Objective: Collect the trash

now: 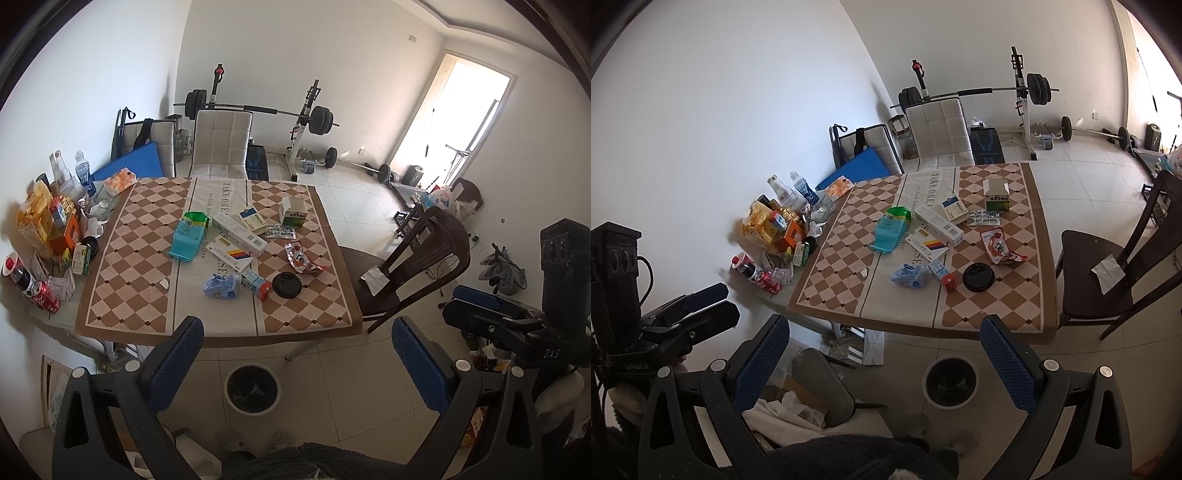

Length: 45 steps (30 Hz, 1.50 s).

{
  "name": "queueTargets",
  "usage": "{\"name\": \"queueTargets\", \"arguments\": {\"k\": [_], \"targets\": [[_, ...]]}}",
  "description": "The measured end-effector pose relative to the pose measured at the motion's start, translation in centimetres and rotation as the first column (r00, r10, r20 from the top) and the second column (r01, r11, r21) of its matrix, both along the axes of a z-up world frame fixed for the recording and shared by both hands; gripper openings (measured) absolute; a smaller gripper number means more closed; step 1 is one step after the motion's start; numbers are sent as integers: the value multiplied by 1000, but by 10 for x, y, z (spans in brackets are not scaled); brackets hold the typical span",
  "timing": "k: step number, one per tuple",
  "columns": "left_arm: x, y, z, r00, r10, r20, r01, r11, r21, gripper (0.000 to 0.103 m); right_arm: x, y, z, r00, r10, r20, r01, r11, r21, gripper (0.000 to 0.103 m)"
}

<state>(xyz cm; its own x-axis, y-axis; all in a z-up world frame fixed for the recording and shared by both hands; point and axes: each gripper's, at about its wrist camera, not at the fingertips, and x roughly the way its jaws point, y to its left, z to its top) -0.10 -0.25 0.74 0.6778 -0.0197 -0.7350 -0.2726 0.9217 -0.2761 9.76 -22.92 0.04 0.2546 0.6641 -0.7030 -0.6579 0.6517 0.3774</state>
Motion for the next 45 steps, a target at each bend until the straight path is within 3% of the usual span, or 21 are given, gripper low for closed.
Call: {"name": "queueTargets", "arguments": {"k": [45], "targets": [[4,2,2,1000,-3,6,3,1000,4,103,-7,22,7,1000,8,0,-8,1000,7,103]]}}
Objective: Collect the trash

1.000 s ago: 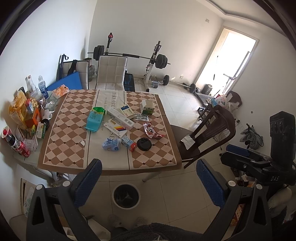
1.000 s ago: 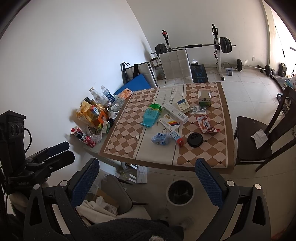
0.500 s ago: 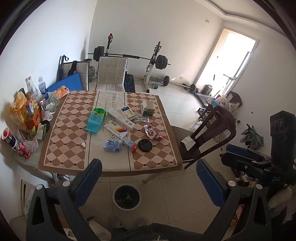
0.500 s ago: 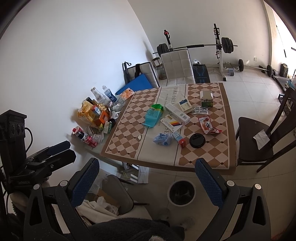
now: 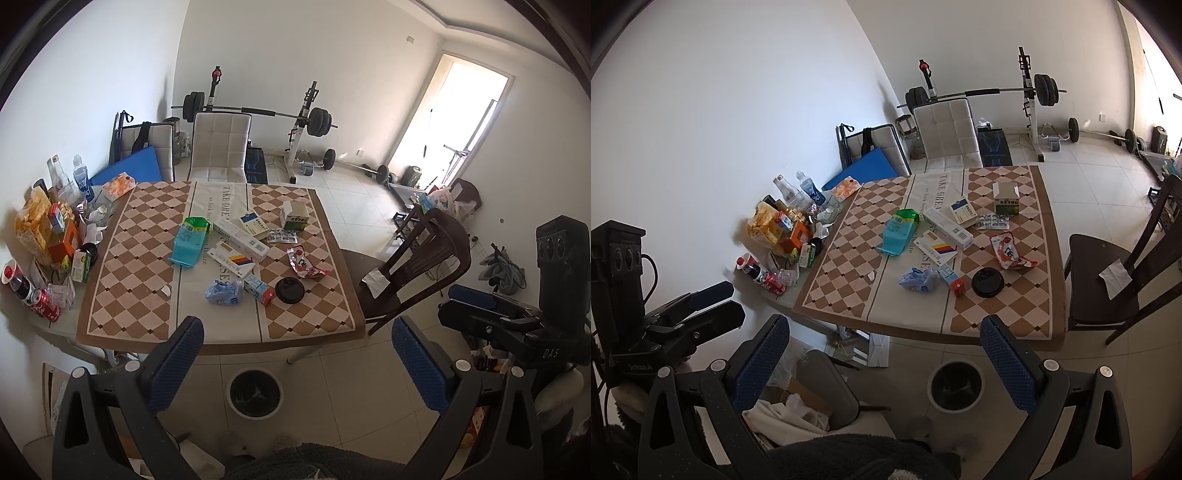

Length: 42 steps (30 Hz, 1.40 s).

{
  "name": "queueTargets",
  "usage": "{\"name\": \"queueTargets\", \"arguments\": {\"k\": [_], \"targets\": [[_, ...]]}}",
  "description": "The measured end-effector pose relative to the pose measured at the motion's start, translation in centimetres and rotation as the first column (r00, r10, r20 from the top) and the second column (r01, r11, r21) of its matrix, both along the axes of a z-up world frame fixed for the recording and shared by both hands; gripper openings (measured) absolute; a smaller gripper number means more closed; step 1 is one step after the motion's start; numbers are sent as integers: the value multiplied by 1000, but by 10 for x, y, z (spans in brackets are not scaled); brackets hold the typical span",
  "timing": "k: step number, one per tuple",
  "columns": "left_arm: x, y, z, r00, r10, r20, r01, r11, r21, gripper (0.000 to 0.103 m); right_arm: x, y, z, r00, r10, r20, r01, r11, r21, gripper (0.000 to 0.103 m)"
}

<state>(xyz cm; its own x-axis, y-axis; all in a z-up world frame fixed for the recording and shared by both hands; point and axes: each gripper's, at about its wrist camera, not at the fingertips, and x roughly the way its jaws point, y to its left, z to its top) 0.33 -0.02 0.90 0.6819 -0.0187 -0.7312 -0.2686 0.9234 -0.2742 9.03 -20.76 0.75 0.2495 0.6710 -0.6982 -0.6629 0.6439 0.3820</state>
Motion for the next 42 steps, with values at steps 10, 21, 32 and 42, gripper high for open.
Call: {"name": "queueTargets", "arguments": {"k": [10,21,32,42], "targets": [[39,25,-26,975,211,-70,-177,927,331,103,19,21,-13,993,-119,3,119,992,-44,103],[134,112,-175,852,374,-368,-317,926,206,103,147,35,-136,940,-332,-75,301,914,-272,103],[223,154,-343,587,437,-681,-697,701,-152,102,358,88,-320,952,-232,-201,106,863,-494,103],[246,175,-421,440,481,-758,-844,509,-167,45,440,178,-442,952,-83,-293,-118,787,-606,103]]}}
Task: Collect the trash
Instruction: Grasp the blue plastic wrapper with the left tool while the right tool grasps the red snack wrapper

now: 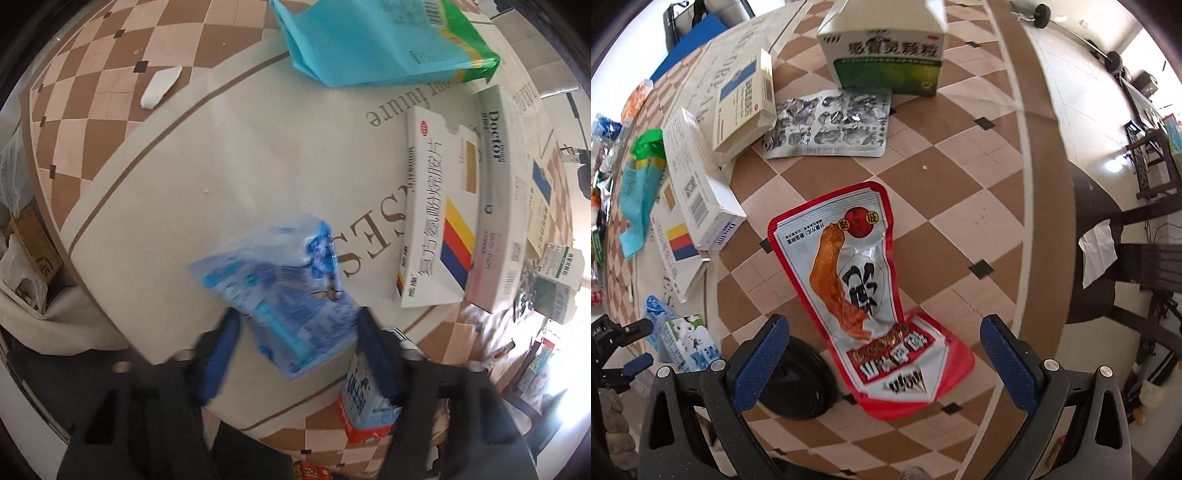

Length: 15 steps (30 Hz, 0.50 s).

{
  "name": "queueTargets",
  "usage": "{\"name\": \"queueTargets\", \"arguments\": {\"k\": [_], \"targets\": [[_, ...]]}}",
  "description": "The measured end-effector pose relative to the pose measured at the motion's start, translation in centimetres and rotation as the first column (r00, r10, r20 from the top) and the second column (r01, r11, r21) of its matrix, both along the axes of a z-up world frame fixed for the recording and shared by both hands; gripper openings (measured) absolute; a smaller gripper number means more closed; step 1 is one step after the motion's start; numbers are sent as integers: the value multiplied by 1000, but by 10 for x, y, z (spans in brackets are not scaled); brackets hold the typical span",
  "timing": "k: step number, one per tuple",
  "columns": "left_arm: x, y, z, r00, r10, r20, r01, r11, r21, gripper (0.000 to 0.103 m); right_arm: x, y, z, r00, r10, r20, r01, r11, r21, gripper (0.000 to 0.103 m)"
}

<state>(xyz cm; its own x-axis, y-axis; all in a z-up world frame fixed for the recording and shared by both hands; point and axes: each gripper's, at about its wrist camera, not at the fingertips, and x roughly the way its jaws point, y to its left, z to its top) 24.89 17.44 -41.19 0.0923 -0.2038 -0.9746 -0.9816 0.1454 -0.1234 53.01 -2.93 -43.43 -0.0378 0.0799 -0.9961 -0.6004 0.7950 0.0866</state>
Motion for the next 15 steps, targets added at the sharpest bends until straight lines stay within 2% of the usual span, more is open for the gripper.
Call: {"name": "queueTargets", "arguments": {"k": [2,3,4,5,7,9,15], "targets": [[-2,-2,0,999,-29,-27,30,999,24,22,-1,13,-14,999,37,-9,-37,999,-26,103],[-2,-3,2,998,-55,-41,56,998,42,17,-2,18,-20,998,54,-11,-54,998,-43,103],[-3,-5,4,995,-85,-59,88,994,63,7,-3,21,-25,998,68,-13,-68,996,-63,103],[-3,-7,8,990,-117,-82,124,989,86,5,-5,23,-29,997,80,-21,-81,994,-75,92],[2,-9,16,977,-173,-126,188,974,125,4,-10,27,-28,994,109,24,-107,991,-77,82],[1,-13,25,963,-209,-173,238,957,167,4,-13,28,-22,991,124,58,-120,991,-61,56],[-3,-24,64,938,-272,-214,324,907,269,3,-3,8,-11,998,43,44,-44,999,21,43]]}}
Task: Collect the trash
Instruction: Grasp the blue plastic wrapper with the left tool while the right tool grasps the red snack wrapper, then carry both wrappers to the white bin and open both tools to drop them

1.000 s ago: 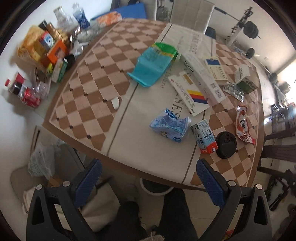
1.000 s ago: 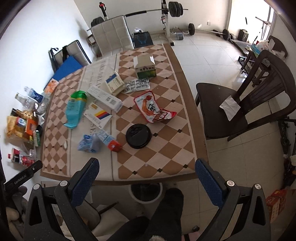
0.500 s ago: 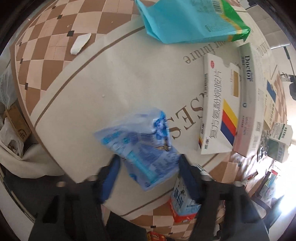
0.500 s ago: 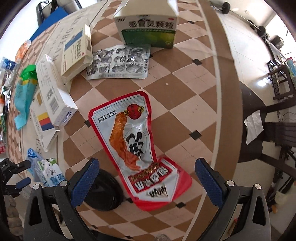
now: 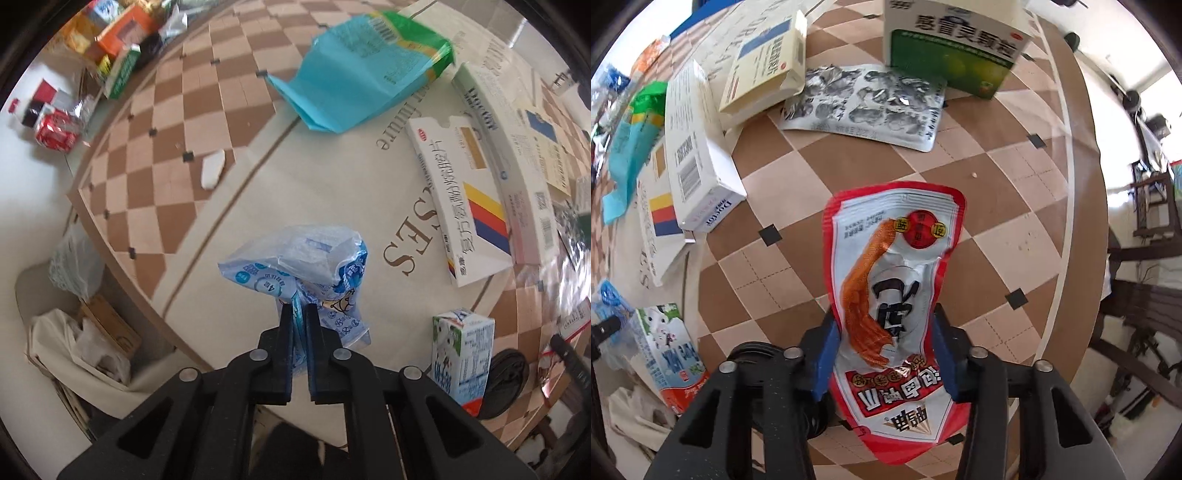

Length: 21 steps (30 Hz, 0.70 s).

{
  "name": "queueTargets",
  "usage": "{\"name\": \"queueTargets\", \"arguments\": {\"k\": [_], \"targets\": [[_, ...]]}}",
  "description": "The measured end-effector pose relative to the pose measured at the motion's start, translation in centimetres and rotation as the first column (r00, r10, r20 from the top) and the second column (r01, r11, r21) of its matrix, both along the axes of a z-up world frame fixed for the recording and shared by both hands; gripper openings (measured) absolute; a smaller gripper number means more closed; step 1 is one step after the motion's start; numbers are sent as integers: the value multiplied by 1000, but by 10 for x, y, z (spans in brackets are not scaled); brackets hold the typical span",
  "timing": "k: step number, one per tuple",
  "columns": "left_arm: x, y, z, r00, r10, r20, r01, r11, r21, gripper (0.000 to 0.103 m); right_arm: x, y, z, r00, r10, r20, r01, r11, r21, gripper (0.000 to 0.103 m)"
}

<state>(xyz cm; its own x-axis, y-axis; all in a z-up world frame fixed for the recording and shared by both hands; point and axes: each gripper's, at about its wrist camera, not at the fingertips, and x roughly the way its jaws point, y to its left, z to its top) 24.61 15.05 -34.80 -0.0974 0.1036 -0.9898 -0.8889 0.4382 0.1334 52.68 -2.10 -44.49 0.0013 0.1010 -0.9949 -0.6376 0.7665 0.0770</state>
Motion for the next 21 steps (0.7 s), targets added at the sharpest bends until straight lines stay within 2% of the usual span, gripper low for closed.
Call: {"name": "queueTargets", "arguments": {"k": [1,2,7,11,13,17,21], "targets": [[-1,-3,6,1000,-16,4,16,1000,18,3,1,-6,4,1000,-13,-1,13,1000,14,41],[-5,-7,14,1000,-29,11,29,999,38,3,3,-11,9,1000,-29,-1,29,999,38,22],[-24,-38,36,995,-62,73,55,994,99,3,-3,-35,35,996,-90,-15,91,991,100,19],[-59,-49,46,988,-100,118,84,987,134,3,-34,-56,61,993,-122,0,120,981,149,17],[-74,-55,47,982,-126,141,104,983,150,3,-47,-59,86,991,-130,6,127,975,182,17],[-107,-82,44,973,-166,158,139,976,169,3,-105,-77,123,994,-102,28,92,966,241,17],[-136,-106,14,974,-169,149,156,983,93,3,-173,-99,126,998,-58,-8,58,968,242,17]]}}
